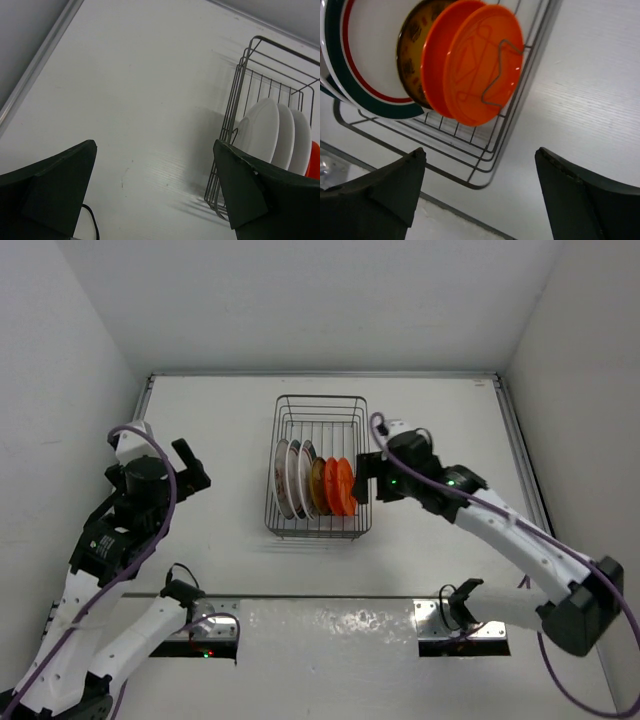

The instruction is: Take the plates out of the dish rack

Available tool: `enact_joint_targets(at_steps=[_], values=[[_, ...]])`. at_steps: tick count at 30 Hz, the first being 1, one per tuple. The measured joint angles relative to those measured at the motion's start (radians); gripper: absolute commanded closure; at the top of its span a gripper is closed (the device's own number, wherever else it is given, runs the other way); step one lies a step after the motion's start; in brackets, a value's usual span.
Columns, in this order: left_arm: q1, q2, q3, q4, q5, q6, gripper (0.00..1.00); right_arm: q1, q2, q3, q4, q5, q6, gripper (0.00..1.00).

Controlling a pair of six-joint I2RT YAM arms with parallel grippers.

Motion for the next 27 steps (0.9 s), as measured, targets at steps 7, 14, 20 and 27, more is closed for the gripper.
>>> enact_joint_targets(at_steps=[7, 14, 20, 27], values=[[0.0, 0.016, -0.038, 0.016, 0.014, -0.003, 0.0, 0.195, 0.215, 0.024, 0.074, 0.203, 0.049, 0.46], [0.0, 0.013, -0.076, 0.031, 0.042, 0.005, 0.0, 0.244, 0.321, 0.092, 0.126, 0.32, 0.077, 0.5], [0.0, 0.012, -0.111, 0.04, 0.072, 0.009, 0.0, 0.262, 0.398, 0.133, 0.143, 0.37, 0.095, 0.54], [0.0, -0.006, -0.116, 0.043, 0.098, 0.014, 0.0, 0.271, 0.466, 0.172, 0.146, 0.433, 0.105, 0.64]])
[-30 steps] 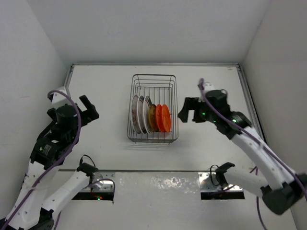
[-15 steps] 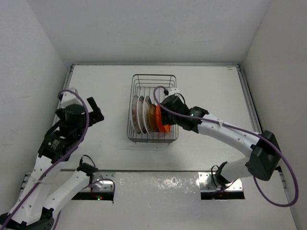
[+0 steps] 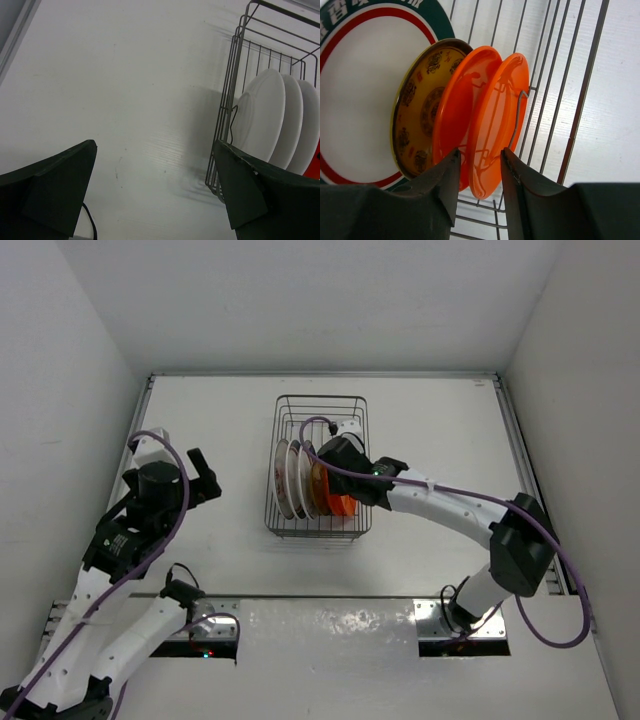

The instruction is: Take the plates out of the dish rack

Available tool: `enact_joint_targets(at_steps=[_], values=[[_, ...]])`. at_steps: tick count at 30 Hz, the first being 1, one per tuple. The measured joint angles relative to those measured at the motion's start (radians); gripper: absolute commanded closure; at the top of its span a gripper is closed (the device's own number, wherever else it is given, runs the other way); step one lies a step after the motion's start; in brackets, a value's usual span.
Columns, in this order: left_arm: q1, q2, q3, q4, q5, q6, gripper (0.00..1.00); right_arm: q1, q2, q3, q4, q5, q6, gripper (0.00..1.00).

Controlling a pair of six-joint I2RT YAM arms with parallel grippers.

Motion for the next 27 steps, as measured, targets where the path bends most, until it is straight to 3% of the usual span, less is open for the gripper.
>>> enact_joint_targets(at_steps=[7, 12, 16, 18, 27], values=[[0.0, -0.013, 0.0, 0.006, 0.009, 0.002, 0.0, 0.001, 0.014, 0.0, 0.001, 0.02, 0.007, 0.7], [0.0, -0.013, 0.0, 0.012, 0.012, 0.005, 0.0, 0.002, 0.023, 0.002, 0.006, 0.025, 0.008, 0.88], [0.0, -0.015, 0.0, 0.013, 0.012, 0.005, 0.0, 0.005, 0.056, 0.021, 0.015, 0.014, 0.012, 0.91], [0.0, -0.019, 0.0, 0.013, 0.012, 0.005, 0.0, 0.006, 0.061, 0.029, 0.009, 0.015, 0.011, 1.0], [0.0, -0.031, -0.001, 0.015, 0.011, 0.005, 0.0, 0.006, -0.042, 0.084, -0.016, -0.032, 0.006, 1.0]])
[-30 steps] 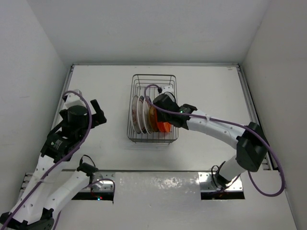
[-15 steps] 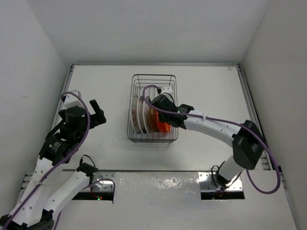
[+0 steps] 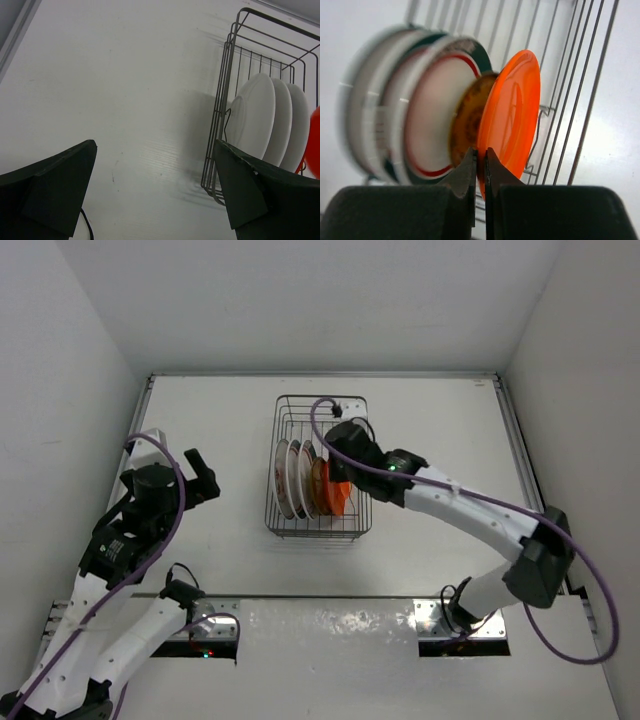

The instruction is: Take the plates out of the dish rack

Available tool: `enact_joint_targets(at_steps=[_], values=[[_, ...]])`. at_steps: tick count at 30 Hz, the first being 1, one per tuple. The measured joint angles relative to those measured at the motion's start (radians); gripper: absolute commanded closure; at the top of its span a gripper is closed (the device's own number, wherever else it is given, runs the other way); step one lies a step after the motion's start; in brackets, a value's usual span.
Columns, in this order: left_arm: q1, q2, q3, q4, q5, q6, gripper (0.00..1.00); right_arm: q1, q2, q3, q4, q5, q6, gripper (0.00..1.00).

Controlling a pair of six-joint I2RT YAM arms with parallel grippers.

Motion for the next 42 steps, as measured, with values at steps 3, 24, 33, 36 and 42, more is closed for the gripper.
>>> enact_joint_targets(at_steps=[3, 24, 33, 36, 42], values=[[0.0, -0.006, 0.0, 0.002, -0.001, 0.0, 0.0, 0.001, -0.112, 0.052, -0.017, 0.011, -0.021, 1.0], [0.0, -0.105, -0.078, 0.069, -0.007, -0.011, 0.0, -0.558, 0.521, 0.478, -0.201, -0.018, -0.399, 1.0], [0.0, -0.152, -0.079, 0.098, -0.022, -0.016, 0.0, -0.583, 0.679, 0.583, -0.237, -0.048, -0.412, 0.31], [0.0, -0.152, -0.079, 0.102, -0.023, -0.017, 0.0, -0.583, 0.634, 0.565, -0.237, -0.084, -0.396, 0.23], [0.0, -0.153, -0.081, 0.103, -0.028, -0.021, 0.0, -0.519, 0.274, 0.294, -0.129, -0.248, -0.287, 0.24]])
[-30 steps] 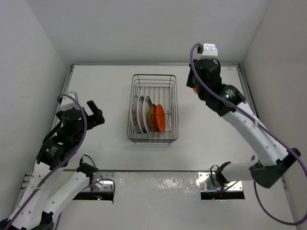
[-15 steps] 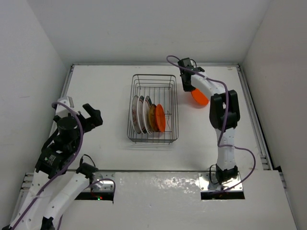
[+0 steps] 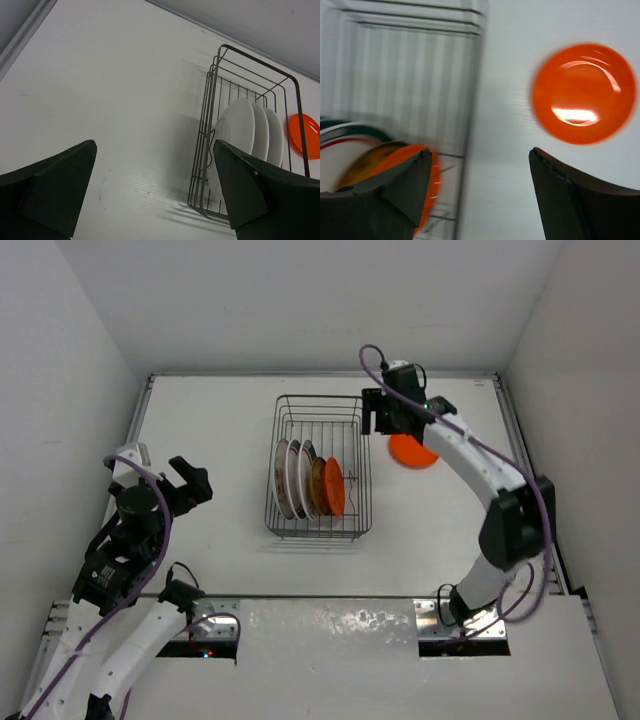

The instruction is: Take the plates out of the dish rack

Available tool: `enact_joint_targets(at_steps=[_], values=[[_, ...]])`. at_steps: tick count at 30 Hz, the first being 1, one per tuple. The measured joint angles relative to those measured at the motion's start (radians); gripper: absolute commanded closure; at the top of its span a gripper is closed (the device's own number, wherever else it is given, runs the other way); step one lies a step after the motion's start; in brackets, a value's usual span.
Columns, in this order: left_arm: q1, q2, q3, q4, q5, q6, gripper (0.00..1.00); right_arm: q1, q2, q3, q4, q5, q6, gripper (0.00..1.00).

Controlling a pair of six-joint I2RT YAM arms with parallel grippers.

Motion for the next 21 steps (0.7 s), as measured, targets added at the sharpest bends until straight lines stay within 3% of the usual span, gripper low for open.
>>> enact_joint_targets(at_steps=[3, 6, 21], values=[[0.0, 0.0, -0.004, -0.001, -0.007, -0.005, 0.0, 0.127, -0.207, -0.153, 0.111, -0.066, 0.084, 0.33], [0.0, 0.0, -0.005, 0.0, -0.014, -0.011, 0.0, 0.258, -0.286, -0.254, 0.213, -0.114, 0.167, 0.36], [0.0, 0.0, -0.005, 0.0, -0.018, -0.017, 0.0, 0.428, -0.203, -0.322, 0.241, 0.042, 0.304, 0.6]])
